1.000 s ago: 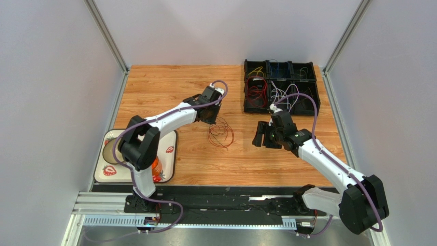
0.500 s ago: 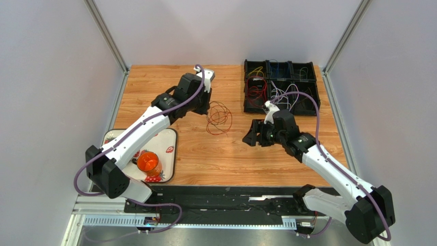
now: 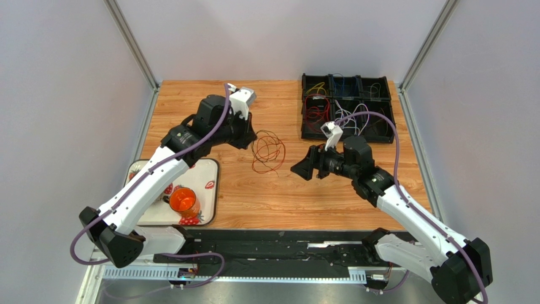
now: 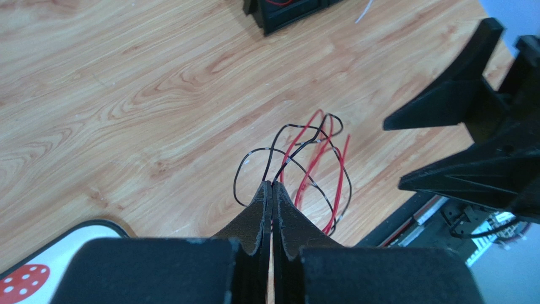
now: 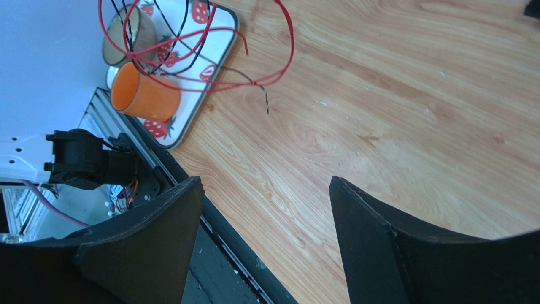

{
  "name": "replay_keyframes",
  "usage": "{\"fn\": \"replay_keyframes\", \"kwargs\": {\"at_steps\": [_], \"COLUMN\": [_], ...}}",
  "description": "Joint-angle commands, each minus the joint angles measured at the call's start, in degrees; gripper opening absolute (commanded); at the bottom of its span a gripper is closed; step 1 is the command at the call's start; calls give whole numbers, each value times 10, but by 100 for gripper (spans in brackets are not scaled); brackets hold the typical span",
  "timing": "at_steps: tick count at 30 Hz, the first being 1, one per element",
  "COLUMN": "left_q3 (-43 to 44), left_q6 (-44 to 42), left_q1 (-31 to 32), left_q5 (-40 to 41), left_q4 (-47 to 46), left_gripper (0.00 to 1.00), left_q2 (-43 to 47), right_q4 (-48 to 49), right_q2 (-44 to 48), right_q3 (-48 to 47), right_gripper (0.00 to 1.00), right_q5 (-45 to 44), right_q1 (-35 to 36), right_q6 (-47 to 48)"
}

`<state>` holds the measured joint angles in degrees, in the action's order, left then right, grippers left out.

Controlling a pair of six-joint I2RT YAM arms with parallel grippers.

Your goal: Untangle the cables

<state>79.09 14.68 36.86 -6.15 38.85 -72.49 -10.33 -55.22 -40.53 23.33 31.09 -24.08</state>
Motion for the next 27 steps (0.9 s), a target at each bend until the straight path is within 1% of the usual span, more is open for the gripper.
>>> {"fn": "replay_keyframes", "kwargs": {"at_steps": [1, 4, 8, 14, 21, 27], "left_q3": [-8, -2, 3, -3, 0, -2], "left_q6": [5, 10, 15, 19, 27, 32], "left_q1": [-1, 0, 0, 0, 0, 0], "left_q5": [-47, -69, -95, -95, -108, -113], "left_q4": [-7, -7, -9, -13, -14, -19], "left_gripper": [0, 0, 0, 0, 0, 0], "left_q2": [28, 38, 51, 64, 74, 76], "right_q4": [56, 58, 71, 115, 115, 130], "right_q2": [-14, -19, -25, -42, -48, -61], "right_q3": [-23, -32, -46, -49, -64, -71], "right_gripper": [77, 77, 77, 77, 77, 76], "right_q5": [30, 36, 79, 136, 126, 149], "right_q1": [2, 2, 2, 3, 4, 8], "right_q6": [16, 24, 25, 10, 17, 4]}}
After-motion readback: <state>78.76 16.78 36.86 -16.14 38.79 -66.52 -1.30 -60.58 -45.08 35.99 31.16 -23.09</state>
